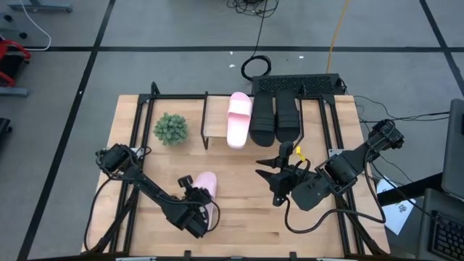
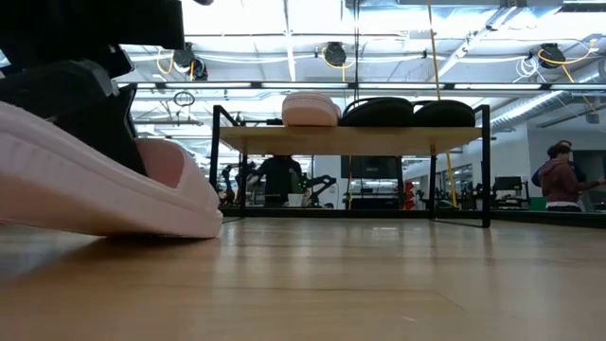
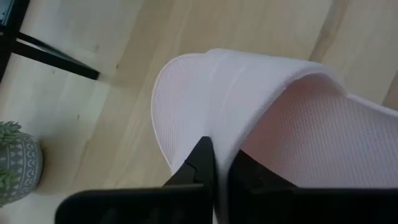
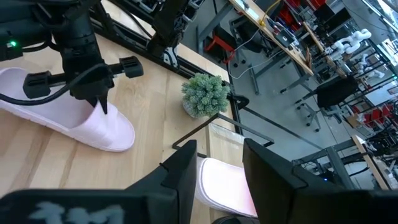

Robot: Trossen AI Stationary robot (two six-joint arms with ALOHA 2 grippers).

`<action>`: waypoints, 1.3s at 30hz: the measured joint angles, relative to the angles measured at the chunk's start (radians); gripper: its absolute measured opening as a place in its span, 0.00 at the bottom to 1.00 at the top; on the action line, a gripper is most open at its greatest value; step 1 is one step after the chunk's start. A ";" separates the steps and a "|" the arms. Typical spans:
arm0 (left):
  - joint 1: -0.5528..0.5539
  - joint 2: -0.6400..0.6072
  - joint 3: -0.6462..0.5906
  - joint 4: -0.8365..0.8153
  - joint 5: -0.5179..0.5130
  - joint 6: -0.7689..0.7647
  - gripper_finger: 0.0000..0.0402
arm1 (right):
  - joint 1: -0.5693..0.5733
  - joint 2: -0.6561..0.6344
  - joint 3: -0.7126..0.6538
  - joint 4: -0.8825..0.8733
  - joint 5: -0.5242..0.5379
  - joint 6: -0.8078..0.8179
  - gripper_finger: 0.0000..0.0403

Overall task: Pick and place slides into the shelf
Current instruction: Put the pink slipper on the shelf

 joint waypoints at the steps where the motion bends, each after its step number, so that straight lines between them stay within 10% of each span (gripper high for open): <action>1: 0.000 -0.001 0.000 -0.001 -0.007 0.000 0.01 | 0.000 0.000 0.000 0.000 0.000 0.000 0.29; 14: -0.005 -0.105 0.216 -0.332 -0.316 0.037 0.00 | 0.000 0.000 0.000 0.000 0.000 0.000 0.29; 23: 0.203 -0.252 0.282 -0.381 -0.520 0.323 0.00 | 0.000 0.000 0.000 0.000 0.000 0.000 0.29; 39: 0.659 -0.331 0.240 0.112 -0.312 0.995 0.00 | 0.000 0.000 0.000 -0.037 0.000 0.022 0.29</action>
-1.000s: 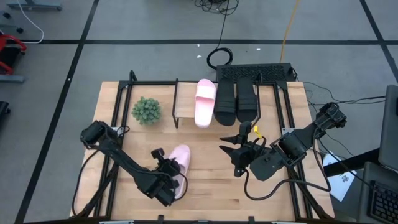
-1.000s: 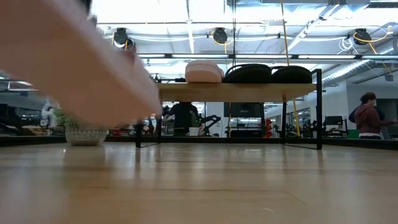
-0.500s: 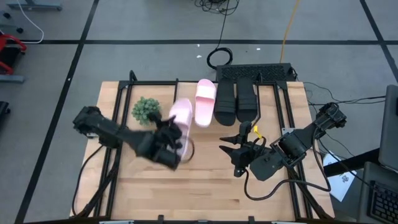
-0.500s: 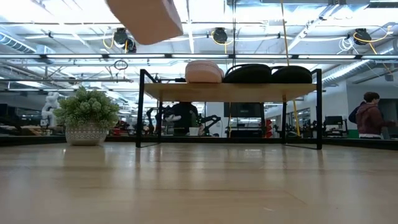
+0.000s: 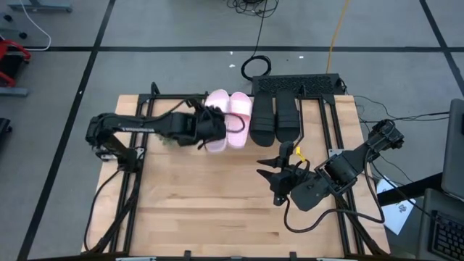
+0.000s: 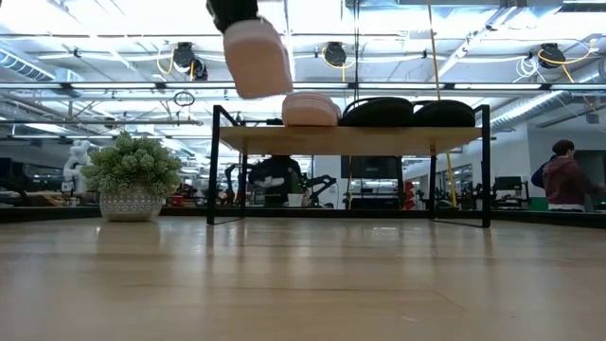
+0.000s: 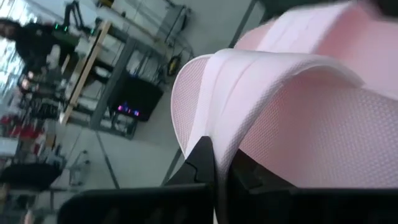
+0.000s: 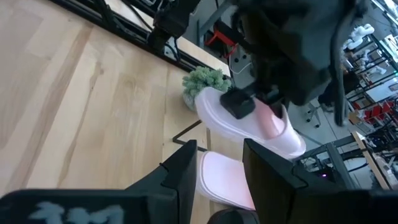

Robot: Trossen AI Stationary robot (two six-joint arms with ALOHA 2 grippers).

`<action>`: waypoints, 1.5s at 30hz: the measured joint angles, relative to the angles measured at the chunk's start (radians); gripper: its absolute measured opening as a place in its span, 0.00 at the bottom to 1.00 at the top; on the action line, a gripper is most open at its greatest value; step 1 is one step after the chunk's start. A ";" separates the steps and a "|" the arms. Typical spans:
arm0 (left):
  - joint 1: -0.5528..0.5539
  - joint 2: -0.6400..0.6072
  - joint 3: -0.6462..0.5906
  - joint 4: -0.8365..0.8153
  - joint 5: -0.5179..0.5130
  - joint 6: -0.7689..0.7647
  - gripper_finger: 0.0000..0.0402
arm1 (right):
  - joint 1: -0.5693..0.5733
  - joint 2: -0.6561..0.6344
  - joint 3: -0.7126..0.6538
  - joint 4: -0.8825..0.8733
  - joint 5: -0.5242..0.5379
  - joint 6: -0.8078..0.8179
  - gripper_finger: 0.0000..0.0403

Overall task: Pick and place slides into the shelf
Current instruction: Put the pink slipper on the shelf

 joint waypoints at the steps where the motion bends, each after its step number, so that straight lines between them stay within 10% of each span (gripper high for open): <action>1: 0.017 0.000 -0.012 0.008 0.001 0.006 0.00 | 0.000 0.000 0.000 -0.009 0.000 0.004 0.29; 45: 0.208 -0.051 -0.151 0.304 0.132 0.205 0.00 | 0.003 0.000 0.000 -0.023 -0.003 0.030 0.29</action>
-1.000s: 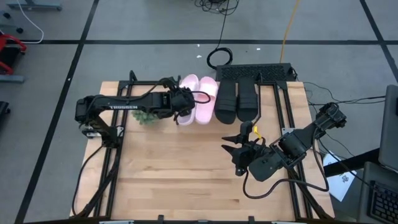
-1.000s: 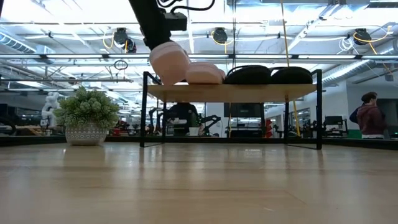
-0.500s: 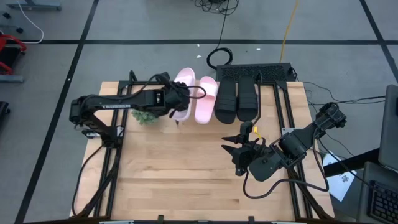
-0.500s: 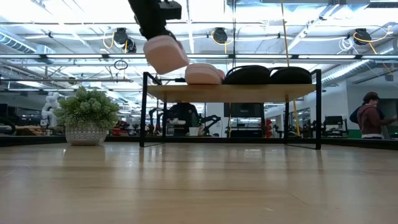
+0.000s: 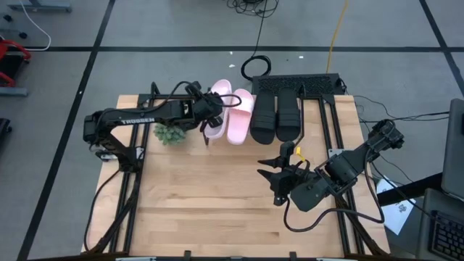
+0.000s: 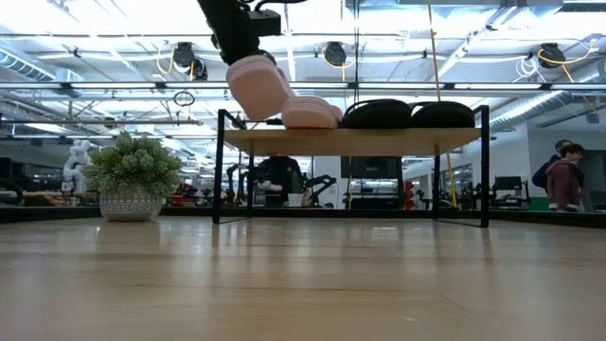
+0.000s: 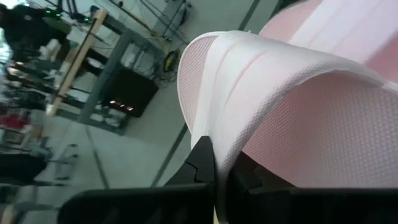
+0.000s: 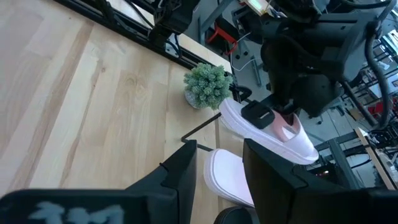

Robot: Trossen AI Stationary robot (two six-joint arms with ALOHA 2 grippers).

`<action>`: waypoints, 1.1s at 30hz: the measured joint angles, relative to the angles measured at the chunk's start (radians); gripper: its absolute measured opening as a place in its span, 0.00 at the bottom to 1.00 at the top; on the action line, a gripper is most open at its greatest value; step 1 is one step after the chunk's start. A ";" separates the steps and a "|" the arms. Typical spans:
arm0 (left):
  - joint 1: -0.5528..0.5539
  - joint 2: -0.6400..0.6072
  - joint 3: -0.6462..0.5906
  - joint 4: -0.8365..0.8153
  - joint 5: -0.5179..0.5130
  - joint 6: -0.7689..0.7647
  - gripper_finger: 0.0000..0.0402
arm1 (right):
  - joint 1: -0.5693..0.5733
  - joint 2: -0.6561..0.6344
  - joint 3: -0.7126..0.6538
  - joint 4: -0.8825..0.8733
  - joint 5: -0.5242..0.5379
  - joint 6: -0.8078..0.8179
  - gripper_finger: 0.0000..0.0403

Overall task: Pick and place slides into the shelf
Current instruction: Put the pink slipper on the shelf

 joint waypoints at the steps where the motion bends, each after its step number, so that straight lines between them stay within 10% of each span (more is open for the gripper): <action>1: 0.004 -0.001 0.001 0.008 0.008 0.000 0.00 | 0.000 0.000 0.000 0.000 0.000 0.000 0.29; 18: 0.081 -0.004 -0.120 0.127 0.117 -0.046 0.00 | 0.004 0.000 0.000 0.000 -0.033 0.008 0.29; 33: 0.091 -0.005 -0.155 0.140 0.015 -0.012 0.00 | 0.004 0.000 0.000 0.000 -0.032 0.001 0.29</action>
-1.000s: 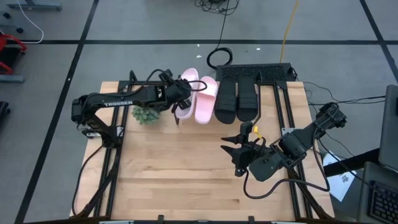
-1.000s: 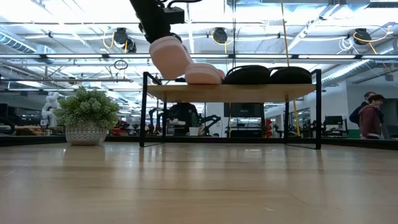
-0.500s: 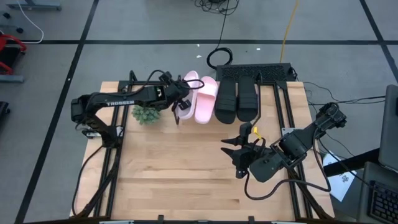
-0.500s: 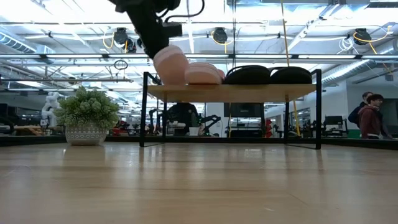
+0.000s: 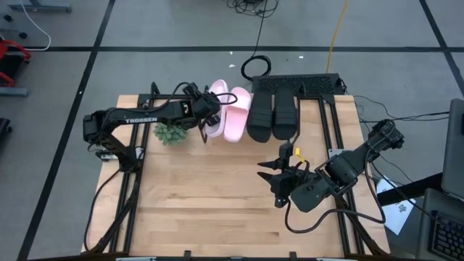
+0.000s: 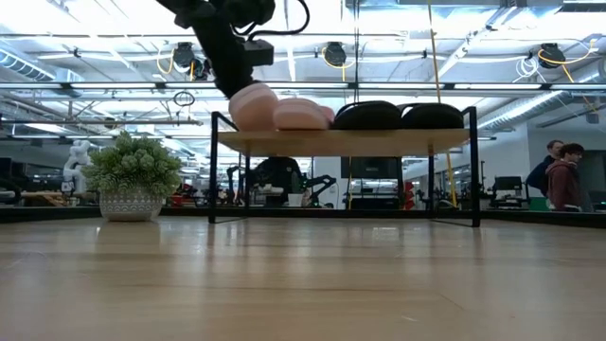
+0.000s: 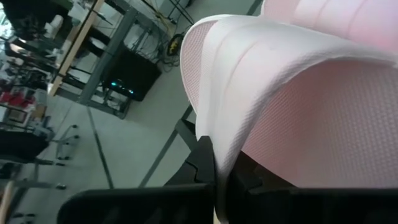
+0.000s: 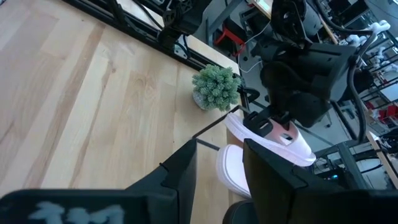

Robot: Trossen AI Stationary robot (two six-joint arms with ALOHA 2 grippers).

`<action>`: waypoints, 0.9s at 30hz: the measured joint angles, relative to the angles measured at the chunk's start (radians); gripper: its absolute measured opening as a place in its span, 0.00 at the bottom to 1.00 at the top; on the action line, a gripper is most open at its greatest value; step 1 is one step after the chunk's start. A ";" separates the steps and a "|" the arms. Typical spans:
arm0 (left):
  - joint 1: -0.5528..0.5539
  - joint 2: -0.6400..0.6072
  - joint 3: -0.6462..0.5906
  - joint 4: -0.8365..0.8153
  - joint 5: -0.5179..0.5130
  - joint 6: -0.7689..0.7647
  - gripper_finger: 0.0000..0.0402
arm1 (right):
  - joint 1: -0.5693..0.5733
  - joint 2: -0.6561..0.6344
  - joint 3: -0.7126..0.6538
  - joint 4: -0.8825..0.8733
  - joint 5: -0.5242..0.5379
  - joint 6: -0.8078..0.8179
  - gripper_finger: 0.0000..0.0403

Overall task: Pick and place slides into the shelf
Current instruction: Put the pink slipper on the shelf

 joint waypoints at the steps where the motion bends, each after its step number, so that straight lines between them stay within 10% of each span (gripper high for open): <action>1: 0.001 0.000 0.000 -0.007 -0.004 0.004 0.00 | 0.000 0.000 0.000 0.000 0.000 -0.001 0.29; 27: -0.009 -0.006 0.081 -0.182 -0.176 0.113 0.00 | 0.000 0.000 0.000 0.004 -0.019 0.000 0.29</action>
